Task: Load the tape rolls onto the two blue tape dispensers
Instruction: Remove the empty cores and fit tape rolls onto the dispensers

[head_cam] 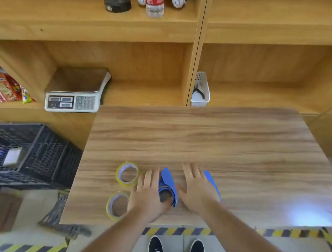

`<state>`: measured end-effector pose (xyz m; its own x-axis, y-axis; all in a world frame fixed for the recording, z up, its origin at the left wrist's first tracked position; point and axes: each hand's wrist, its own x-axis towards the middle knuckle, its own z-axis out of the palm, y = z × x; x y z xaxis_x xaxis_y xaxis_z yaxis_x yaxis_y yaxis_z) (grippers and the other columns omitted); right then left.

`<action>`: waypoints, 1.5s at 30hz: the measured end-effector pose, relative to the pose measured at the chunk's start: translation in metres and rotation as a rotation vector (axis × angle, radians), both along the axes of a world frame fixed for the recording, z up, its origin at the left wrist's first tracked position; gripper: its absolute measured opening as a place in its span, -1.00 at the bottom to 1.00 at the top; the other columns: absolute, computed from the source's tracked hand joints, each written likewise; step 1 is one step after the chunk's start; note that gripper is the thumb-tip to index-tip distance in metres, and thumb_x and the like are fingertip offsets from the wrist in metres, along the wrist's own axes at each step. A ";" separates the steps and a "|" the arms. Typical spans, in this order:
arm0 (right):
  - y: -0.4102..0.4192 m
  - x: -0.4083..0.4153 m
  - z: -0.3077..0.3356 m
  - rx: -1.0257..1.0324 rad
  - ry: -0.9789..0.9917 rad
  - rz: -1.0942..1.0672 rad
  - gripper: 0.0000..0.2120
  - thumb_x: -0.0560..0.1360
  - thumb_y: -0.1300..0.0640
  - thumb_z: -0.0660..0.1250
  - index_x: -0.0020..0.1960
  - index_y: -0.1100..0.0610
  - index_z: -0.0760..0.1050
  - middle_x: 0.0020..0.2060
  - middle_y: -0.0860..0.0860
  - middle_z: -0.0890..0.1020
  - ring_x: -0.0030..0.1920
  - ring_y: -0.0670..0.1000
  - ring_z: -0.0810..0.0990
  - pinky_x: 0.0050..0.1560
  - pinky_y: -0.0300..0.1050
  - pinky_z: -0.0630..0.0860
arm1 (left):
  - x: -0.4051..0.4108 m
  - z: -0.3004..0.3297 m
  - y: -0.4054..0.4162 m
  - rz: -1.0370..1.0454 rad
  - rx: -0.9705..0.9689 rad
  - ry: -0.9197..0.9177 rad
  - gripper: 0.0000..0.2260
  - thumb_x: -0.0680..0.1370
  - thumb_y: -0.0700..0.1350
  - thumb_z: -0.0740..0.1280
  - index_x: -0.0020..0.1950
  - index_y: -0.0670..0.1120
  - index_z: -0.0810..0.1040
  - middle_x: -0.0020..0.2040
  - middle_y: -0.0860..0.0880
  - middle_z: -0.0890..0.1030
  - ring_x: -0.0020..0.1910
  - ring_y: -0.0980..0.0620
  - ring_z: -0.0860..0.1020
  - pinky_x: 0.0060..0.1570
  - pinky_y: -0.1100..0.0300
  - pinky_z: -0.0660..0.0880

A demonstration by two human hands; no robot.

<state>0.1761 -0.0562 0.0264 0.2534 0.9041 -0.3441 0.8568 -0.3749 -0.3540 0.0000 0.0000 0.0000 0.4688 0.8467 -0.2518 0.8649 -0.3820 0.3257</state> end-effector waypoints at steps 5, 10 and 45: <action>-0.012 -0.008 -0.045 -0.158 0.108 -0.034 -0.33 0.62 -0.17 0.18 0.61 0.01 0.02 0.39 0.06 0.44 0.39 0.15 0.40 0.17 0.10 0.55 | 0.003 -0.044 -0.016 0.065 -0.139 0.052 -0.07 0.36 0.32 0.32 0.60 0.02 0.00 0.48 0.09 0.21 0.46 0.02 0.26 0.34 0.06 0.41; -0.011 -0.015 -0.075 -0.232 0.132 -0.029 -0.53 0.62 -0.13 0.19 0.45 0.06 0.24 0.22 0.09 0.57 0.21 0.17 0.55 -0.10 0.00 0.45 | 0.012 -0.074 -0.017 0.087 -0.204 0.057 -0.10 0.43 0.27 0.37 0.60 -0.04 0.02 0.52 0.05 0.17 0.47 -0.02 0.26 0.33 0.06 0.44; 0.015 0.020 -0.052 0.006 -0.025 -0.118 -0.63 0.63 -0.02 0.12 0.40 0.03 0.37 0.31 -0.02 0.50 0.30 0.12 0.44 0.14 0.00 0.48 | 0.007 -0.048 0.002 0.097 -0.060 -0.288 -0.21 0.26 0.26 0.43 0.46 0.11 0.31 0.33 0.20 0.29 0.30 0.11 0.42 0.22 0.14 0.47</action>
